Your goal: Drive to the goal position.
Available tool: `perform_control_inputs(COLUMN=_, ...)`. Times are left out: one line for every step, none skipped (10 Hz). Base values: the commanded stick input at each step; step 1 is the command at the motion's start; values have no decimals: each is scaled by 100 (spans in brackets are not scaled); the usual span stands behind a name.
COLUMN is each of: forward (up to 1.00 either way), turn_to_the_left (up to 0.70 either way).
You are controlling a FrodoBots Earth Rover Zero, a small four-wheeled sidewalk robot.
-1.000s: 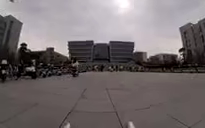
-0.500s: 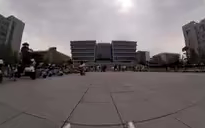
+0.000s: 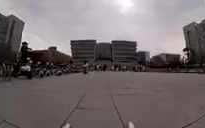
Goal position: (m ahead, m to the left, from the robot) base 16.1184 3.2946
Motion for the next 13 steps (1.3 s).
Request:
perform_control_inputs(forward=70, turn_to_the_left=0)
perform_control_inputs(forward=70, turn_to_the_left=0)
perform_control_inputs(forward=70, turn_to_the_left=0)
perform_control_inputs(forward=70, turn_to_the_left=0)
perform_control_inputs(forward=70, turn_to_the_left=0)
perform_control_inputs(forward=70, turn_to_the_left=0)
perform_control_inputs(forward=70, turn_to_the_left=0)
perform_control_inputs(forward=70, turn_to_the_left=0)
perform_control_inputs(forward=70, turn_to_the_left=0)
perform_control_inputs(forward=70, turn_to_the_left=0)
perform_control_inputs(forward=70, turn_to_the_left=0)
perform_control_inputs(forward=70, turn_to_the_left=0)
perform_control_inputs(forward=70, turn_to_the_left=0)
